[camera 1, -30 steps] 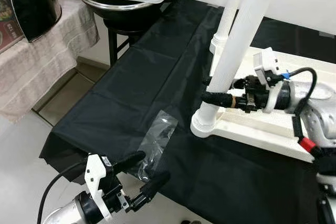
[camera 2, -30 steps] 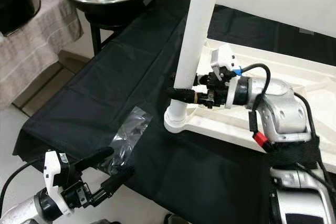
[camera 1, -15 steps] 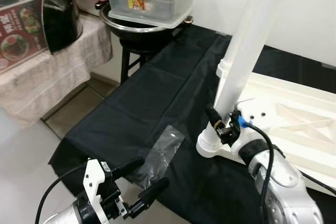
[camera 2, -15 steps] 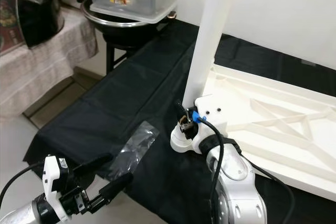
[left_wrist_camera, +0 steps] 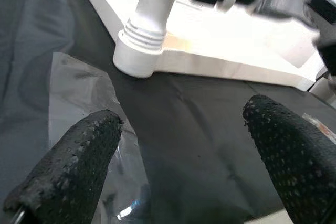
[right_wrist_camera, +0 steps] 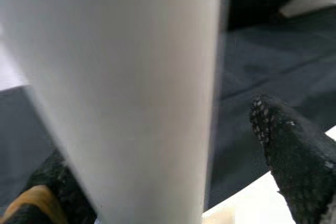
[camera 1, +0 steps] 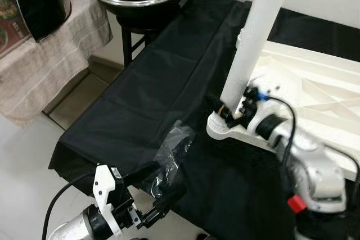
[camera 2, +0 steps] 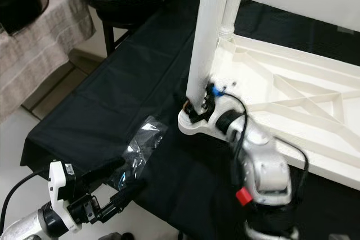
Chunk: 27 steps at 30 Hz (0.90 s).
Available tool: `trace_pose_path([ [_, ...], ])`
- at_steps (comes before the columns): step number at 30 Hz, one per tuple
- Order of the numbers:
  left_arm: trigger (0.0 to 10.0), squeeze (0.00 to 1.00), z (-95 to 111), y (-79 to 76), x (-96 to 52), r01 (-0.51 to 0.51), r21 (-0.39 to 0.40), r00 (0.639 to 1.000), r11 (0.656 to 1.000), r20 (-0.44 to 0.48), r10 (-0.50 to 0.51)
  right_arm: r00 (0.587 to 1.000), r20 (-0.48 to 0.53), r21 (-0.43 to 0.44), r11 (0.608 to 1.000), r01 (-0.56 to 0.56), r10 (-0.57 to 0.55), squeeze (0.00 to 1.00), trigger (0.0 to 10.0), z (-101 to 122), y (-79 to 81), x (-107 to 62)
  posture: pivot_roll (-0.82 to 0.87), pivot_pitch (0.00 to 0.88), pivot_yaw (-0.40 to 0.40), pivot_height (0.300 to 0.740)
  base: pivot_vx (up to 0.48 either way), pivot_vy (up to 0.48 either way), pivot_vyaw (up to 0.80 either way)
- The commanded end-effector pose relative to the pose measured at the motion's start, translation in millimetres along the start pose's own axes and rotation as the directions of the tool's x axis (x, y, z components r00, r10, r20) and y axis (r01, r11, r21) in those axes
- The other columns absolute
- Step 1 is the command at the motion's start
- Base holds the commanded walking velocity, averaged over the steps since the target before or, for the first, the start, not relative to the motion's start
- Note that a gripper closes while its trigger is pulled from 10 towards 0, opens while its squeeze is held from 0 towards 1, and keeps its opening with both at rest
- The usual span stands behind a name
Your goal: Building children table
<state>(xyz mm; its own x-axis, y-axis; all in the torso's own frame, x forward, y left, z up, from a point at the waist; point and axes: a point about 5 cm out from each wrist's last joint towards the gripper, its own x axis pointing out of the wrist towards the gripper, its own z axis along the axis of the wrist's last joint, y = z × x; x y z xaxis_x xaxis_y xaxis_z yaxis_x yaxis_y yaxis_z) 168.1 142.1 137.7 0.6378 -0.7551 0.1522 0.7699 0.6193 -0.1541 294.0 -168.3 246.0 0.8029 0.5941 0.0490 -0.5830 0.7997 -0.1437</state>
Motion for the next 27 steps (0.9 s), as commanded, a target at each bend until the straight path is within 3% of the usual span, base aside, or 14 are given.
trace_pose_path([
  [1,10.0,0.00,-2,-4.4,-2.2,0.009,-0.021,1.000,1.000,-0.019,-0.009,0.992,-0.019,-0.004,0.992,-0.124,0.124,0.98,10.0,-2,-2.5,-3.9,0.08,0.276,-0.034,0.740,0.000,0.000,0.00],
  [2,10.0,0.00,-2,-4.4,-2.2,0.009,-0.021,1.000,1.000,-0.019,-0.009,0.992,-0.019,-0.004,0.992,-0.124,0.124,0.98,10.0,-2,-2.5,-3.9,0.08,0.276,-0.034,0.740,0.000,0.000,0.00],
  [3,10.0,0.00,-2,-5.7,-3.2,0.008,-0.023,1.000,1.000,-0.021,-0.009,0.967,-0.054,-0.052,0.966,-0.253,0.250,0.00,10.0,2,-6.0,-7.7,0.08,0.281,-0.028,0.740,0.000,0.000,0.00],
  [4,10.0,0.00,-2,-5.7,-3.2,0.008,-0.023,1.000,1.000,-0.021,-0.009,0.967,-0.054,-0.052,0.966,-0.253,0.250,0.00,10.0,2,-6.0,-7.7,0.08,0.281,-0.028,0.740,0.000,0.000,0.00],
  [7,10.0,0.00,-1,-9.9,-5.7,0.009,-0.029,0.999,1.000,-0.030,-0.010,0.901,-0.122,-0.160,0.888,-0.431,0.416,0.00,10.0,12,-22.1,0.2,0.10,0.292,-0.027,0.740,0.000,0.000,0.00],
  [11,10.0,0.00,-1,-11.6,-6.5,0.010,-0.031,0.999,0.999,-0.036,-0.011,0.894,-0.111,-0.187,0.875,-0.447,0.433,0.00,10.0,17,-29.2,6.7,0.10,0.292,-0.027,0.740,0.000,0.000,0.00],
  [12,10.0,0.00,-1,-13.4,-7.7,0.009,-0.032,0.999,0.999,-0.039,-0.010,0.885,-0.095,-0.192,0.864,-0.465,0.455,0.00,0.0,21,-33.4,12.1,0.12,0.296,-0.026,0.740,0.000,0.000,0.00],
  [15,10.0,0.00,0,-18.0,-11.7,-0.002,-0.036,0.999,0.999,-0.049,0.000,0.823,-0.083,-0.191,0.801,-0.567,0.562,0.00,0.0,29,-38.6,23.1,0.14,0.296,-0.027,0.740,0.000,0.000,0.00],
  [19,10.0,0.00,0,-18.7,-12.6,-0.005,-0.038,0.999,0.999,-0.051,0.003,0.807,-0.086,-0.192,0.786,-0.588,0.584,0.00,0.0,30,-39.0,24.2,0.14,0.296,-0.027,0.740,0.000,0.000,0.00],
  [22,10.0,0.00,0,-20.6,-14.5,-0.006,-0.046,0.998,0.999,-0.056,0.003,0.770,-0.083,-0.175,0.752,-0.636,0.632,0.00,0.0,30,-40.2,25.1,0.14,0.291,-0.027,0.740,0.000,0.000,0.00],
  [25,10.0,0.00,0,-21.3,-14.1,-0.004,-0.049,0.998,0.999,-0.058,0.001,0.767,-0.071,-0.143,0.755,-0.640,0.637,0.00,0.0,25,-41.9,22.1,0.13,0.291,-0.038,0.740,0.000,0.000,0.00],
  [27,10.0,0.00,-1,-22.2,-13.7,-0.004,-0.053,0.998,0.999,-0.057,0.000,0.789,0.001,-0.018,0.789,-0.615,0.615,0.00,0.0,8,-34.8,12.8,0.13,0.291,-0.038,0.740,0.000,0.000,0.00],
])
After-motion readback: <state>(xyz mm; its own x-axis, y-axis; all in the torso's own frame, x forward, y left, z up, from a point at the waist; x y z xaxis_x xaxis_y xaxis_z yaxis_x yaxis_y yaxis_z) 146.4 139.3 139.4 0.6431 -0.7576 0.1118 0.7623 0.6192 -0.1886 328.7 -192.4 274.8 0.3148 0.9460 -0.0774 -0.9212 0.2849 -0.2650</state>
